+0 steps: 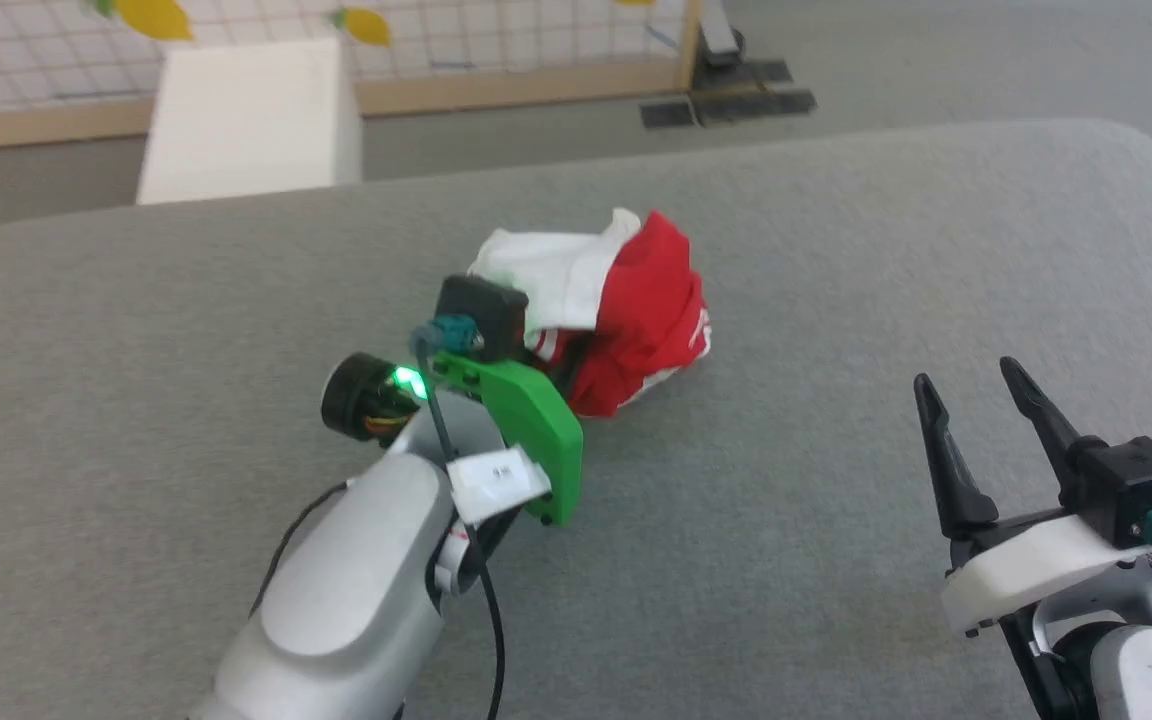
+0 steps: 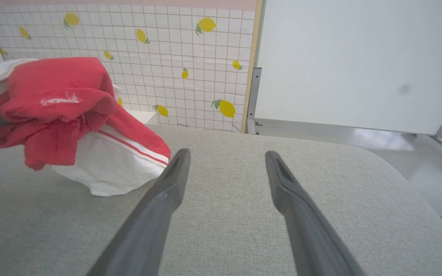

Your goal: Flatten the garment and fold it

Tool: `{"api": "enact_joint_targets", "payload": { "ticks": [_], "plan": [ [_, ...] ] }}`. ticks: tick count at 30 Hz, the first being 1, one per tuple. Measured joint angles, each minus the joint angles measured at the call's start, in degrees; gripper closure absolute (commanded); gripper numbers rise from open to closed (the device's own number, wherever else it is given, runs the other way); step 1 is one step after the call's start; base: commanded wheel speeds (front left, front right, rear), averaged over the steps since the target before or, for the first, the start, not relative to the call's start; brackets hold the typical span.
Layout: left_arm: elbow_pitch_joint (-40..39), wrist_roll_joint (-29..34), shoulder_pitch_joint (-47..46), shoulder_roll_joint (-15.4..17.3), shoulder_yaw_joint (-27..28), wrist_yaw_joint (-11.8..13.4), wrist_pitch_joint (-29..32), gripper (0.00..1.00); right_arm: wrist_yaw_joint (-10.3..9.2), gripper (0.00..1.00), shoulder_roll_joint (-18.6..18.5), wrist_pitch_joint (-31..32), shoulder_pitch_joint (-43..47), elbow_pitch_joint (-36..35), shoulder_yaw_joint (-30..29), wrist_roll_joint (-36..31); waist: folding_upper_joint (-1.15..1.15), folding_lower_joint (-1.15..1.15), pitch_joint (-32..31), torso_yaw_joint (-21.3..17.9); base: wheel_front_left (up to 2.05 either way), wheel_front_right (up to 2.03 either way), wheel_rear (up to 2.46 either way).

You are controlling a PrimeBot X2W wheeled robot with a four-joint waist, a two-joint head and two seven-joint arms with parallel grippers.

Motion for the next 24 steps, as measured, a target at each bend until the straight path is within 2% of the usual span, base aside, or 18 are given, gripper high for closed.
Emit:
{"api": "enact_joint_targets", "payload": {
  "ticks": [4, 5, 6, 7, 11, 18, 24],
  "plan": [
    [5.24, 2.42, 0.76, 0.25, -2.25, -0.35, -1.04, 1.0, 0.0, 0.0, 0.49, -0.74, -0.11, 0.41, 0.22, -0.46, 0.0, 0.0, 2.47, -2.12, 0.0, 0.0, 0.0],
    [6.8, 2.54, 1.14, 0.4, -2.83, -0.54, -1.02, 0.9, 0.0, 0.0, 0.6, -0.76, -0.14, 0.66, 0.24, -0.53, 0.0, 0.0, 3.1, -2.6, 0.0, 0.0, 0.0],
    [8.09, 2.7, 1.44, 0.55, -3.43, -0.82, -0.93, 0.15, 0.0, 0.0, 0.7, -0.81, -0.15, 0.94, 0.29, -0.57, 0.0, 0.0, 3.66, -3.03, 0.0, 0.0, 0.0],
    [9.06, 2.74, 1.68, 0.6, -3.59, -1.03, -0.68, 0.0, 0.0, 0.0, 0.78, -0.82, -0.16, 1.15, 0.31, -0.66, 0.0, 0.0, 4.06, -3.34, 0.0, 0.0, 0.0],
    [10.72, 2.64, 1.97, 0.6, -3.93, -1.83, -1.08, 0.0, 0.0, 0.0, 1.14, -1.22, -0.16, 2.14, 0.11, -0.91, 0.0, 0.0, 5.29, -4.03, 0.0, 0.0, 0.0],
    [9.8, 2.1, 2.07, 0.69, -3.35, -2.2, -3.15, 0.0, 0.0, 0.0, 0.89, -0.64, -0.07, 3.72, 0.07, -0.93, 0.0, 0.01, 3.54, -2.92, 0.0, 0.0, 0.0],
    [5.69, 1.31, 2.73, 1.92, -1.56, -0.56, -4.55, 0.0, 0.0, 0.0, -0.08, 0.51, 0.91, 4.19, -0.14, -0.35, 0.0, 0.0, 0.06, -0.13, 0.0, 0.0, 0.0]
  ]
}}
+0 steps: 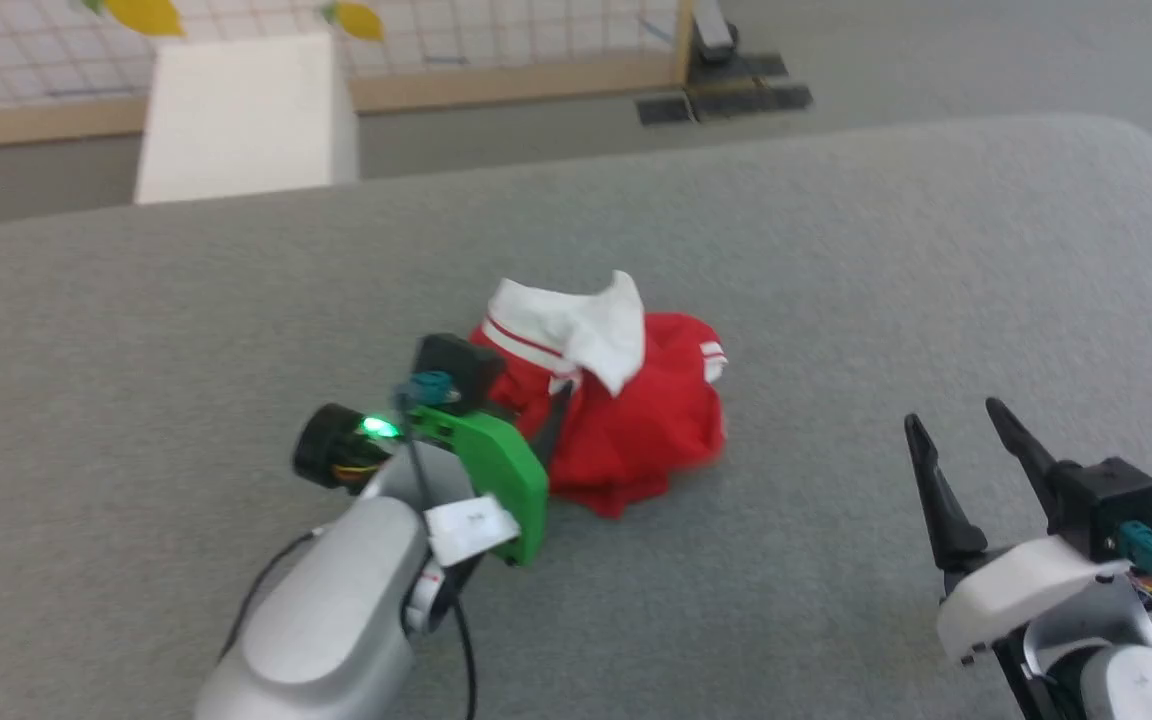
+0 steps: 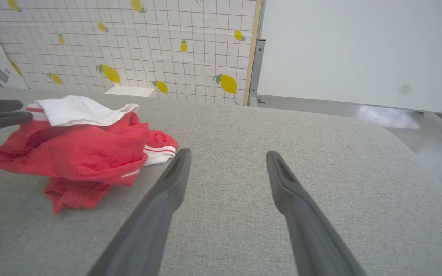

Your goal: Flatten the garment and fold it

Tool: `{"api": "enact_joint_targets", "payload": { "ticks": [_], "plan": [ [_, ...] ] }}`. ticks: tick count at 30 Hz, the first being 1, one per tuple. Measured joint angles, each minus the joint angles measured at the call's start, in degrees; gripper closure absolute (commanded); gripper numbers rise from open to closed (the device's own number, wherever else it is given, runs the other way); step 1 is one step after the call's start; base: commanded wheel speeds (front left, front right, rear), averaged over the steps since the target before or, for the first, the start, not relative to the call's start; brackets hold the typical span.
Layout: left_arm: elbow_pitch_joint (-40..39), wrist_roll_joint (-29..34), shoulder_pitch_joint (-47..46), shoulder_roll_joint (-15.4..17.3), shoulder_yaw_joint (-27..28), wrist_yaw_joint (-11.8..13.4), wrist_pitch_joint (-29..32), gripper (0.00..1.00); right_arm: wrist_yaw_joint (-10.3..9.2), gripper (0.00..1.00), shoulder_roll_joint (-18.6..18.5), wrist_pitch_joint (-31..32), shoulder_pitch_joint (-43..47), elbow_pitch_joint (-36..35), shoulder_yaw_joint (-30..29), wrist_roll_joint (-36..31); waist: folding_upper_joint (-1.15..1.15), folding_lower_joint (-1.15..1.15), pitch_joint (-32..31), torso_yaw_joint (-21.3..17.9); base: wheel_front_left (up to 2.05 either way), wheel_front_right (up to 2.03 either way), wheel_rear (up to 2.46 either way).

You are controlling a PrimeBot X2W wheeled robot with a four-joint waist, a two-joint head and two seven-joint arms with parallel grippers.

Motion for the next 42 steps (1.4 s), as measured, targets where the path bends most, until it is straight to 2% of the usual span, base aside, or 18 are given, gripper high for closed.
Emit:
{"api": "enact_joint_targets", "payload": {
  "ticks": [12, 18, 25, 27, 42],
  "plan": [
    [-12.02, 1.97, 7.91, 10.02, 6.17, 7.14, -7.71, 0.0, 0.0, 0.0, -0.38, 1.04, 2.96, -0.68, 0.25, 1.58, 0.0, 0.0, -7.26, 6.58, 0.0, 0.0, 0.0],
    [-16.1, 3.85, 16.08, 12.92, 6.65, 9.99, -11.28, 0.0, 0.0, 0.0, -0.32, 1.0, 3.99, -1.6, 0.79, 1.67, 0.0, 0.0, -9.2, 8.1, 0.0, 0.0, 0.0],
    [-19.51, 1.71, 23.51, 12.13, 8.71, 14.32, -13.65, 0.0, 0.0, 0.0, -0.19, 0.71, 4.44, -1.93, 0.75, 2.18, 0.0, 0.0, -9.55, 8.07, 0.0, 0.0, 0.0],
    [-20.09, 1.09, 24.65, 12.11, 9.1, 14.88, -13.92, 0.0, 0.0, 0.0, 0.09, 0.56, 4.76, -2.01, 0.64, 2.16, 0.0, 0.0, -9.52, 8.04, 0.0, 0.0, 0.0],
    [-22.53, 0.54, 25.32, 11.62, 7.53, 14.92, -11.61, 0.0, 0.0, 0.0, 0.62, 0.38, 5.19, -1.99, 0.89, 2.12, 0.0, 0.0, -8.22, 7.34, 0.0, 0.0, 0.0]
  ]
}}
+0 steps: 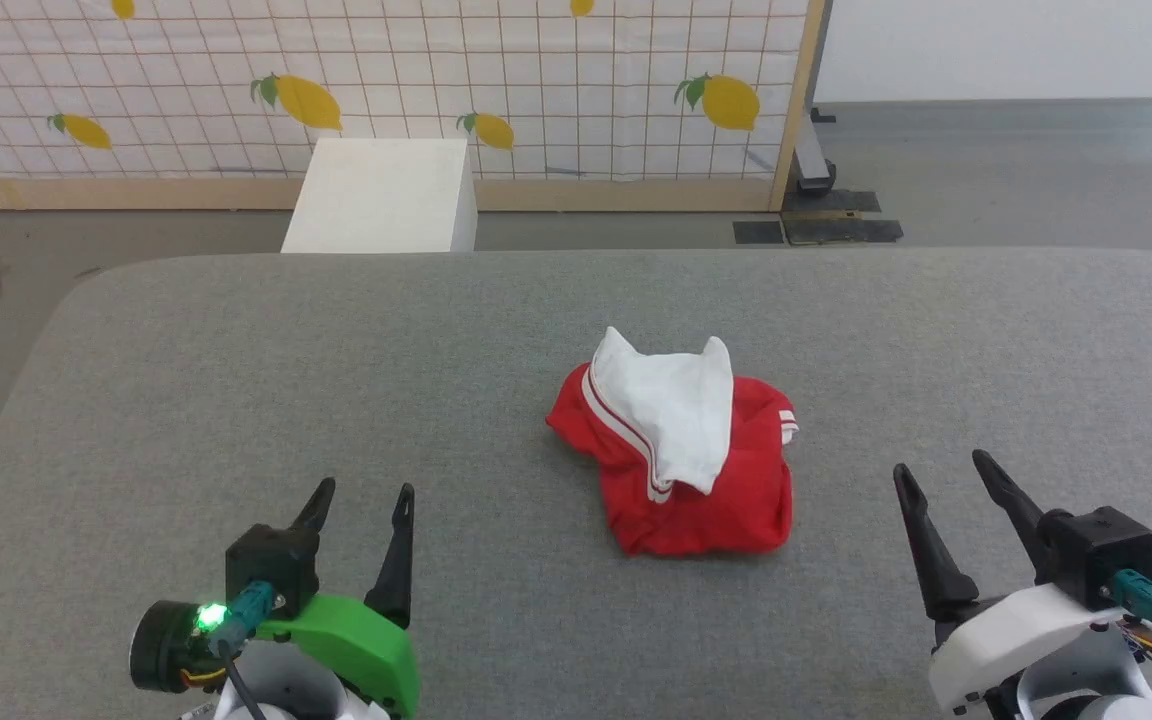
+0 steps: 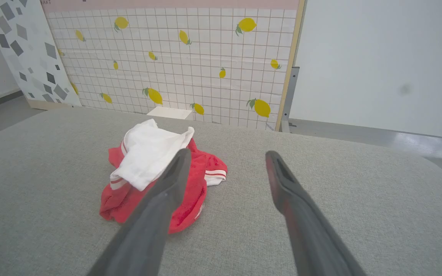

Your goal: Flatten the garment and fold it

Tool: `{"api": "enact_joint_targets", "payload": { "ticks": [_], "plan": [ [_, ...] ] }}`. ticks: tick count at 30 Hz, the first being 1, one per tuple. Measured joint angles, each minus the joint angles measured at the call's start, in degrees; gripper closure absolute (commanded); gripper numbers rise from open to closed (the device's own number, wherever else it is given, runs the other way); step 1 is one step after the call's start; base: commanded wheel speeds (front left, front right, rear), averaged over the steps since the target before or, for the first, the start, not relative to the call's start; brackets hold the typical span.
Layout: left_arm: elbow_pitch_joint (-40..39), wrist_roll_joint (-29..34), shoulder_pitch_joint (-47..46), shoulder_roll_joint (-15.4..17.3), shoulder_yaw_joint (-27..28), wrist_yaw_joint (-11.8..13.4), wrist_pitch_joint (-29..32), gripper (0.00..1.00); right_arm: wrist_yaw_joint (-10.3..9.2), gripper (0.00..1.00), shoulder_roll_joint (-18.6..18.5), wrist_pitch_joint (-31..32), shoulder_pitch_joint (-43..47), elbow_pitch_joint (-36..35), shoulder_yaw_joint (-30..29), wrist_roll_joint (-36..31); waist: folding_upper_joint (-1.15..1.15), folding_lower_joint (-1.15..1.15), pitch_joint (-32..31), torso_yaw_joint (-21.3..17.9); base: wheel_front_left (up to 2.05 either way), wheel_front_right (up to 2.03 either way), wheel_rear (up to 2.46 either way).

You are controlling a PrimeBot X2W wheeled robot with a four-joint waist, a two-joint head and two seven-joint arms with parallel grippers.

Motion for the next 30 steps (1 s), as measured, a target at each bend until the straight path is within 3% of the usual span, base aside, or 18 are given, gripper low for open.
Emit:
{"api": "enact_joint_targets", "payload": {
  "ticks": [6, 11, 16, 24, 30],
  "plan": [
    [-1.29, 0.01, -2.04, -0.18, -3.05, -1.99, 4.15, 0.0, 0.0, 0.0, -0.05, 0.2, -0.02, -0.32, -0.25, -0.16, 0.0, 0.0, 1.51, -0.63, 0.0, 0.0, 0.0],
    [-1.91, -0.08, -8.69, -1.24, -6.22, -3.11, 14.49, 0.0, 0.0, 0.0, -0.1, 0.41, -0.7, -0.79, -0.04, -0.68, 0.0, 0.0, 3.72, -1.49, 0.0, 0.0, 0.0],
    [-1.41, -1.19, -16.72, -4.49, -8.65, -4.36, 24.5, 0.0, 0.0, 0.0, -0.1, 0.3, -1.52, -1.01, 0.34, -1.27, 0.0, 0.0, 6.37, -3.0, 0.0, 0.0, 0.0],
    [5.2, -4.13, -27.98, -6.28, -10.9, -7.38, 38.71, 0.0, 0.0, 0.0, 0.11, -1.2, -3.82, -0.47, 0.78, -1.93, 0.0, 0.01, 10.1, -6.83, 0.0, 0.0, 0.0],
    [9.36, -5.99, -32.98, -7.09, -10.95, -8.4, 44.23, 0.0, 0.0, 0.0, 0.76, -2.43, -4.75, 0.79, 0.71, -2.49, 0.0, 0.01, 12.48, -9.7, 0.0, 0.0, 0.0]
  ]
}}
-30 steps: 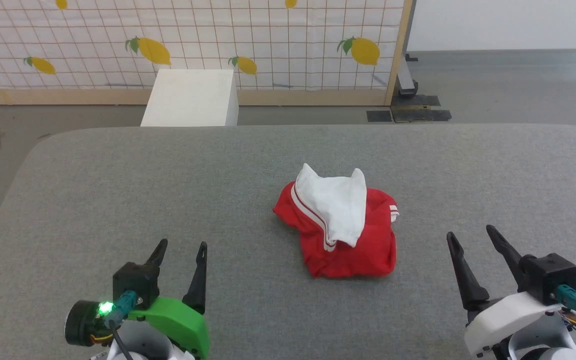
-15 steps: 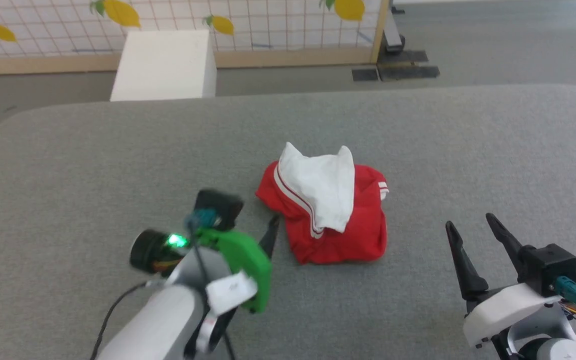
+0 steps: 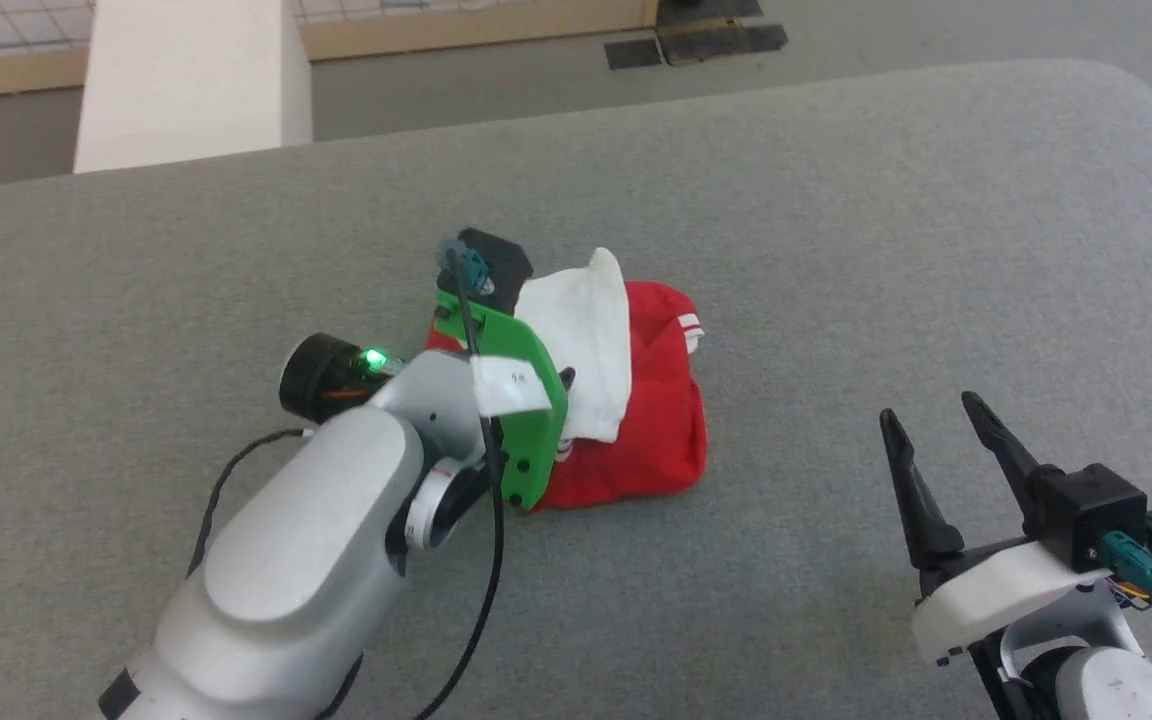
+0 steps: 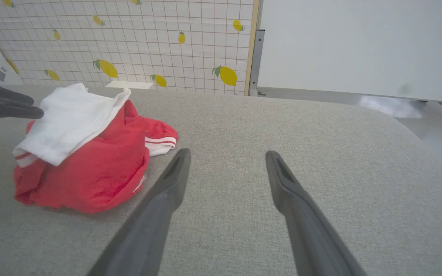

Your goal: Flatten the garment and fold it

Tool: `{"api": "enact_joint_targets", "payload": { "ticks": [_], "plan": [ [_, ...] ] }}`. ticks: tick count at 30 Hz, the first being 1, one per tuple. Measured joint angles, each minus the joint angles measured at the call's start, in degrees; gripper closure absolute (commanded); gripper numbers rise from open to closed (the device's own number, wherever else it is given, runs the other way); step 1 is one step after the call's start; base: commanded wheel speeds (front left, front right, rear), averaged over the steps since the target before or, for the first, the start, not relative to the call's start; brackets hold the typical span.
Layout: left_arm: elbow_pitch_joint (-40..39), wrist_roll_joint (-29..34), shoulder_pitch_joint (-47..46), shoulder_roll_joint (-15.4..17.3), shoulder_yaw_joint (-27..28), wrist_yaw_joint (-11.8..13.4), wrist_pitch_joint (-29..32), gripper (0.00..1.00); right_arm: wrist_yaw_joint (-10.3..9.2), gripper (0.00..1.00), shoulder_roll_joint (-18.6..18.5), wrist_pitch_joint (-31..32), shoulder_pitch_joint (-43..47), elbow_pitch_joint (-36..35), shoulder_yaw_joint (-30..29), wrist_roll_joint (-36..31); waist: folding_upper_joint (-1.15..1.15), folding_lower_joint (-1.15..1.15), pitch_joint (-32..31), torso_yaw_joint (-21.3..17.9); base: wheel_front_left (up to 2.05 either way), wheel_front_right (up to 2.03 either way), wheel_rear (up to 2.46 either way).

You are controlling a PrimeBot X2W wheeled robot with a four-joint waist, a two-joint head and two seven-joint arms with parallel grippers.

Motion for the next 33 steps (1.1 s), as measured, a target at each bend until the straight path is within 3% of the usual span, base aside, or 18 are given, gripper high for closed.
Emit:
{"api": "enact_joint_targets", "payload": {
  "ticks": [5, 7, 14, 19, 26, 33],
  "plan": [
    [3.03, -1.3, -2.77, -2.38, 0.45, 0.48, 1.69, 0.0, 0.0, 0.0, 0.99, -1.26, -0.09, 1.24, -0.03, -0.63, 0.0, 0.0, 2.69, -1.91, 0.0, 0.0, 0.0],
    [4.2, -1.63, -2.77, -2.7, 0.21, 0.49, 1.76, 1.0, 0.0, 0.0, 1.14, -1.47, -0.31, 1.66, 0.0, -0.73, 0.0, 0.0, 3.25, -2.18, 0.0, 0.0, 0.0],
    [6.41, -1.64, -2.66, -2.53, -0.51, -0.75, 0.8, 1.0, 0.0, 0.0, 1.45, -1.68, -0.6, 2.55, -0.01, -0.81, 0.0, 0.0, 3.41, -1.05, 0.0, 0.0, 0.0],
    [5.92, -1.67, -2.59, -2.5, 1.46, -0.94, -4.43, 1.0, 0.0, 0.0, 1.25, -0.83, -0.6, 2.55, 0.27, -0.8, 0.0, 0.0, 1.89, 0.98, 0.0, 0.0, 0.0],
    [3.1, -4.72, 1.25, -2.57, 7.53, 3.13, -10.93, 1.0, 0.0, 0.0, 0.33, 0.79, 0.96, 2.44, -0.08, -0.59, 0.0, -0.01, -1.05, 4.65, 0.0, 0.0, 0.0],
    [1.76, -5.6, 12.19, 1.8, 12.8, 8.48, -15.36, 1.0, 0.0, 0.0, -0.38, 2.55, 2.62, 1.74, 0.38, 0.0, 0.0, -0.01, -4.24, 8.88, 0.0, 0.0, 0.0]
  ]
}}
